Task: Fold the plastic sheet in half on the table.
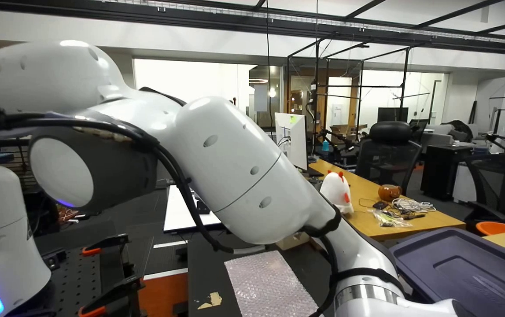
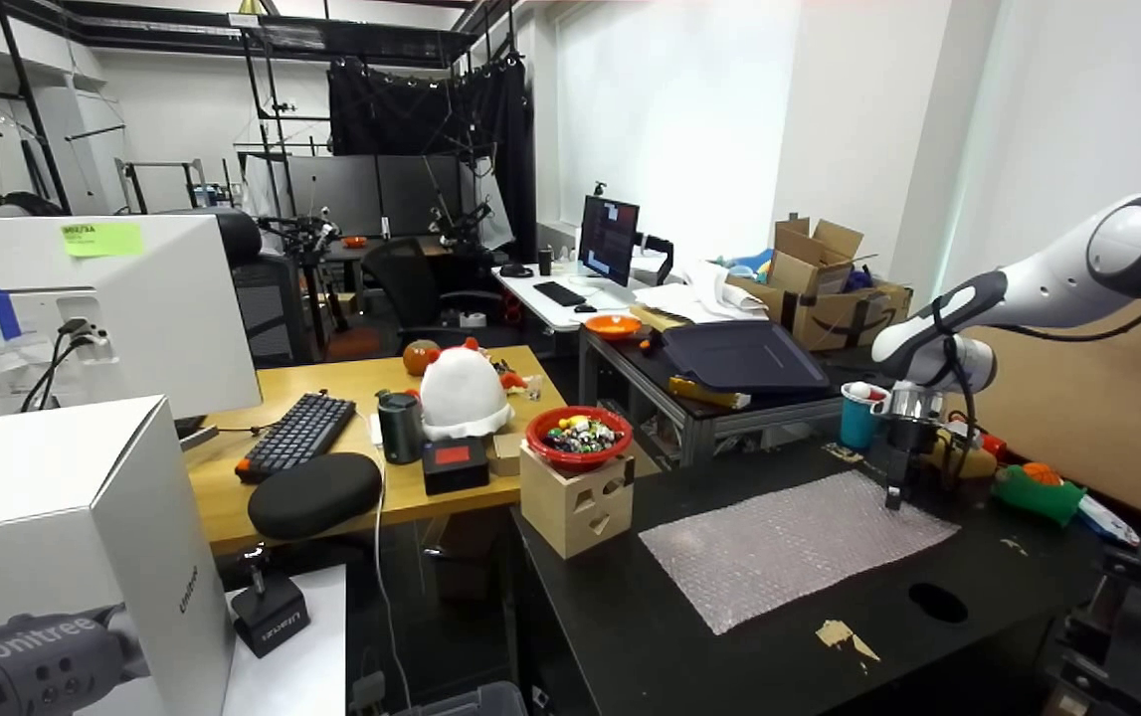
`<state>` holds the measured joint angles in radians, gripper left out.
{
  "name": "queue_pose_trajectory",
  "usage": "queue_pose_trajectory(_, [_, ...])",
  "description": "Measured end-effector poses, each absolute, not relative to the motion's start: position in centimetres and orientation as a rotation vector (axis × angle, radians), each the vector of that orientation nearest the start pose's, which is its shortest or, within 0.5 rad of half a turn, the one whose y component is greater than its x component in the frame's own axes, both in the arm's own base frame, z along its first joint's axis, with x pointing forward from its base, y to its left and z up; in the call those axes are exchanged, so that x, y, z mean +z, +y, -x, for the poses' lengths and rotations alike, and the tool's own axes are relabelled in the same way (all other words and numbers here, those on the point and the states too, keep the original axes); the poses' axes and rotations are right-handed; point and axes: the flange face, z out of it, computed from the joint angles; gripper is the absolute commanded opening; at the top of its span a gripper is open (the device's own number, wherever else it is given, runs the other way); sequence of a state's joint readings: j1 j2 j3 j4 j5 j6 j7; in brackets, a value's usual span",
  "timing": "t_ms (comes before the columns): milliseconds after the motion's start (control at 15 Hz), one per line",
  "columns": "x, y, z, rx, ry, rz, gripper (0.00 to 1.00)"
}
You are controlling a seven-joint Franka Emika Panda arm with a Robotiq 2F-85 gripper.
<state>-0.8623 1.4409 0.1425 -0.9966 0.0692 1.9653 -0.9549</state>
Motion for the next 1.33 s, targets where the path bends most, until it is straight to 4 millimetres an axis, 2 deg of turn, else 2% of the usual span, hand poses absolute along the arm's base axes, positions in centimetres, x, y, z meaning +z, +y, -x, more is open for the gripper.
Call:
queue_pose_trajectory(67, [-7.7, -45.5, -49.0, 0.189, -0.138, 2.636, 0.75])
queue_pose_trajectory(200, [-7.6, -45.6, -49.0, 0.187, -0.133, 2.638, 0.66])
queue_pose_trajectory(733, [-6.8, -46.6, -49.0, 0.167, -0.072, 2.664, 0.04])
queue_pose_trajectory(867, [-6.8, -46.5, -48.9, 0.157, -0.051, 2.652, 0.0])
queue_pose_trajectory(1333, [-6.4, -47.0, -48.5, 0.127, 0.046, 2.664, 0.01])
